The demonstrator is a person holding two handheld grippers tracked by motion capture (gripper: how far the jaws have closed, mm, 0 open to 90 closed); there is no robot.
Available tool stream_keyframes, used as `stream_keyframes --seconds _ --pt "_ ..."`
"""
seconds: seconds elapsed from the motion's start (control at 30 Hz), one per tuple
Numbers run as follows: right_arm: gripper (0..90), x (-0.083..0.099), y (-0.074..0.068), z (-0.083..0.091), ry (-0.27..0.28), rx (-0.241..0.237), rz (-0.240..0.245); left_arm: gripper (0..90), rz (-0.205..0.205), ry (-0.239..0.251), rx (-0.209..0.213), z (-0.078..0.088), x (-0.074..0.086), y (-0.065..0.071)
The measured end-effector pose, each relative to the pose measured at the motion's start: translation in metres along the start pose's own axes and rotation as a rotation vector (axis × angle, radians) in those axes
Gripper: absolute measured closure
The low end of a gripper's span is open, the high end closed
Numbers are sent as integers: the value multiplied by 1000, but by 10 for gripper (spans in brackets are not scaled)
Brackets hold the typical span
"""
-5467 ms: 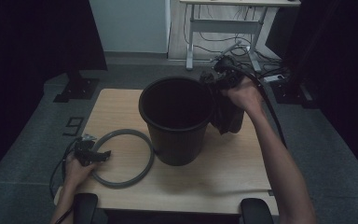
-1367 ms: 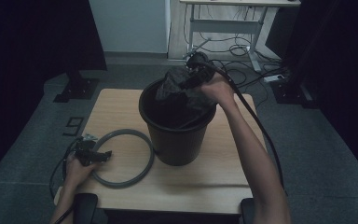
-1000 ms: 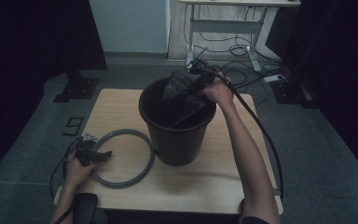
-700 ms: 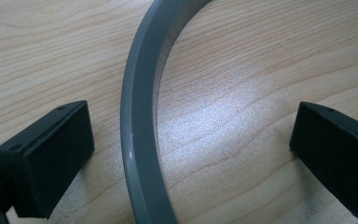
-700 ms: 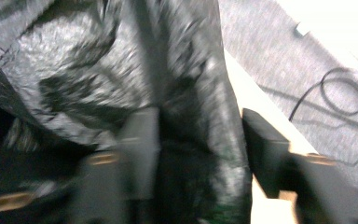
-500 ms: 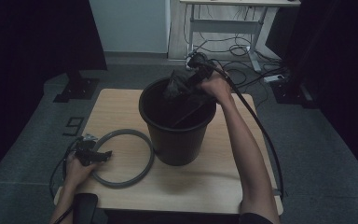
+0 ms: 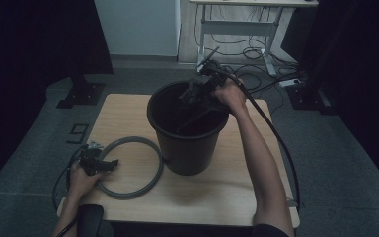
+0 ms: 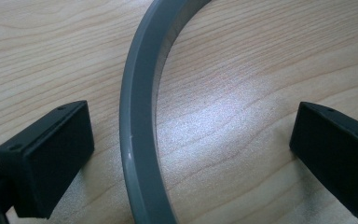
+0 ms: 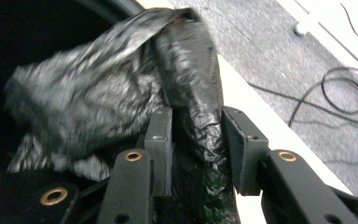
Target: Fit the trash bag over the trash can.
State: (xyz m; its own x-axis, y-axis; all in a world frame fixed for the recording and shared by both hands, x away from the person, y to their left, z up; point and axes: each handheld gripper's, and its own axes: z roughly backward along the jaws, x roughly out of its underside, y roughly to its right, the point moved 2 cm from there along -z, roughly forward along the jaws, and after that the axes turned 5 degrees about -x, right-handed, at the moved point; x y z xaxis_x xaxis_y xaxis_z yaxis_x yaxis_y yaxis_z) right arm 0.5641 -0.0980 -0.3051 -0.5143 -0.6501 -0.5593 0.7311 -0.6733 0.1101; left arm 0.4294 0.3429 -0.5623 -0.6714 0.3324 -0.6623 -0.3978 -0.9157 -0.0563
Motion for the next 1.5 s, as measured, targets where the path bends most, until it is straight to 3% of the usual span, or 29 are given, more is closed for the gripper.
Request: stream_keyframes --seconds 0.23,0.33,0.37,0.47,0.57,0.67,0.83,0.97,1.13,1.33,1.5 --pt "631 45 -3 31 -18 -23 -22 0 0 1 -1 -1 -1 1" --pt "484 49 -3 41 -10 -40 -28 0 -1 1 -1 -1 -2 1" --pt "427 46 -2 45 10 -30 -30 0 -1 1 0 -1 -2 1" --pt "375 32 -1 53 54 -4 -17 0 -2 1 1 -2 -2 1" --pt "397 11 -1 53 85 -8 4 0 -2 1 1 -2 -2 1" --pt "492 -9 -1 46 102 -21 27 0 -2 1 1 -2 -2 1" --pt "546 -32 -2 21 70 -37 64 0 -5 2 4 -2 -2 1" --pt "565 -34 1 2 21 -35 88 0 -7 2 5 -2 -2 1" --pt "594 -21 10 1 -10 -40 61 0 -8 1 5 -2 -2 1" --pt "585 7 16 22 -21 -62 34 0 -8 2 6 -2 -2 1" --pt "510 37 15 40 -32 -95 5 0 -8 2 6 -2 -2 1"
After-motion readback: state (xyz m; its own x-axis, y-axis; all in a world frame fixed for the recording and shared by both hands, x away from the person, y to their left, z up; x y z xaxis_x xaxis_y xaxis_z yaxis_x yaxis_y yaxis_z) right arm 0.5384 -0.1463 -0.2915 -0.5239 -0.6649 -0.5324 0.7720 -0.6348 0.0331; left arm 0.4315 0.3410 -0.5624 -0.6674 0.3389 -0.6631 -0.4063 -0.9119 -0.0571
